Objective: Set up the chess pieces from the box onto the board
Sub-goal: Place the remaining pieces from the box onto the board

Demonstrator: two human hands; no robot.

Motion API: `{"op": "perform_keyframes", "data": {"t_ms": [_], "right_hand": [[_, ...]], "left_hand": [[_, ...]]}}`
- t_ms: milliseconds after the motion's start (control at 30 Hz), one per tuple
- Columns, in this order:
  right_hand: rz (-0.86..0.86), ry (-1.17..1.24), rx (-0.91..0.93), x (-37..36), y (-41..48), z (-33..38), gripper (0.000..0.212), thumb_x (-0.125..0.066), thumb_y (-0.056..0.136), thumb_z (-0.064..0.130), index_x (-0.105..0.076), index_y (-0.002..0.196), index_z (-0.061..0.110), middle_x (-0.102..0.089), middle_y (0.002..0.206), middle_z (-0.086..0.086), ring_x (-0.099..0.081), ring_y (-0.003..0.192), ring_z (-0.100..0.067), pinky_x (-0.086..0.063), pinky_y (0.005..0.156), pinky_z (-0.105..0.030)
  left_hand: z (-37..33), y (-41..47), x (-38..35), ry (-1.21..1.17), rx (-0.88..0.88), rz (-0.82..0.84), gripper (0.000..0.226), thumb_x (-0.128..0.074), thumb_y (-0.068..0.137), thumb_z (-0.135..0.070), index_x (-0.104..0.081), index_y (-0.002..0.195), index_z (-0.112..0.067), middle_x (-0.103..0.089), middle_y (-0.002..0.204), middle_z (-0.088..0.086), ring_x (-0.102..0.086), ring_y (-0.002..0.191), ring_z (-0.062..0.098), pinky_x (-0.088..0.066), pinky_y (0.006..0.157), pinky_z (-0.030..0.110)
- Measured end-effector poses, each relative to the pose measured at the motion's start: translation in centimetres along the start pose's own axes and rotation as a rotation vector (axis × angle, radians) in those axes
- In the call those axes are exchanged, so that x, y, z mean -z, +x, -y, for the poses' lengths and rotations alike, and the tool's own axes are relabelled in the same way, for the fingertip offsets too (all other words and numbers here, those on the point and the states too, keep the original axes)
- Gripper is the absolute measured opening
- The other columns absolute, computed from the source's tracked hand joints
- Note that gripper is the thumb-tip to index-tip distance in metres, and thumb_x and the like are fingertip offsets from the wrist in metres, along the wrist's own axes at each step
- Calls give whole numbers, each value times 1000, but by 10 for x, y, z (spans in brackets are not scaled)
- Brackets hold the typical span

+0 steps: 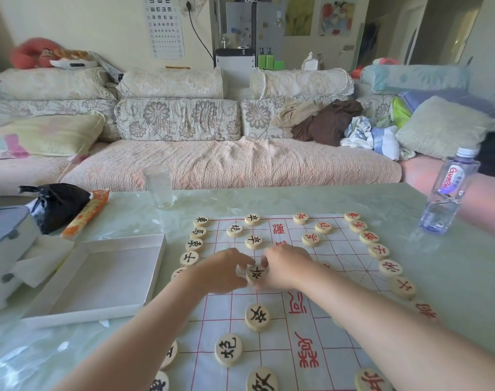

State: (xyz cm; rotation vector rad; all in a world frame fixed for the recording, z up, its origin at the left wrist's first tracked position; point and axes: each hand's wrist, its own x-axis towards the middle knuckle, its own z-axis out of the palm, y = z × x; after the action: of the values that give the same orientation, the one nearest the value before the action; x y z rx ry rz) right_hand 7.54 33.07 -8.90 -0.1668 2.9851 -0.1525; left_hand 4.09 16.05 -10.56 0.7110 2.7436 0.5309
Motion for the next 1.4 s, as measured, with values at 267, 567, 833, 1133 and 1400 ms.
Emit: {"op": "perform_keyframes", "data": {"t_ms": [267, 567, 833, 1133, 1400], "right_hand": [[13, 171, -11, -3, -2, -3, 61, -65, 81, 54, -54, 135, 26, -54, 134, 6, -54, 121, -18, -46, 93, -33], [38, 220, 46, -3, 3, -5, 35, -70, 82, 50, -66, 112, 32, -63, 109, 7, -59, 104, -18, -51, 90, -36], [7, 224, 32, -5, 7, -9, 40, -70, 82, 43, -64, 120, 32, -62, 120, 7, -58, 110, -16, -50, 92, -33], [6, 216, 36, -7, 6, -8, 41, -68, 82, 51, -63, 117, 32, -59, 111, 10, -58, 107, -16, -50, 90, -34], [-43, 271, 54, 6, -20, -6, 58, -69, 83, 54, -53, 133, 29, -55, 119, 8, -53, 108, -12, -43, 87, -28]], "left_hand": [[3, -2, -11, -2, 6, -149, 35, -63, 87, -30, -56, 122, -29, -64, 110, -16, -55, 87, 8, -52, 81, 32], [1, 6, -11, 28, -63, -129, 44, -65, 87, -33, -56, 130, -30, -58, 116, -10, -49, 91, 7, -43, 80, 24], [8, 11, -10, 32, -46, -139, 44, -68, 81, -48, -59, 120, -31, -59, 111, -11, -50, 87, 9, -45, 78, 26], [10, 11, -13, 46, -82, -129, 44, -66, 83, -48, -59, 124, -33, -59, 111, -10, -52, 94, 11, -48, 87, 34], [5, -4, -6, 23, -56, -122, 55, -65, 87, -42, -47, 137, -30, -53, 116, -10, -50, 90, 9, -48, 87, 31]]}}
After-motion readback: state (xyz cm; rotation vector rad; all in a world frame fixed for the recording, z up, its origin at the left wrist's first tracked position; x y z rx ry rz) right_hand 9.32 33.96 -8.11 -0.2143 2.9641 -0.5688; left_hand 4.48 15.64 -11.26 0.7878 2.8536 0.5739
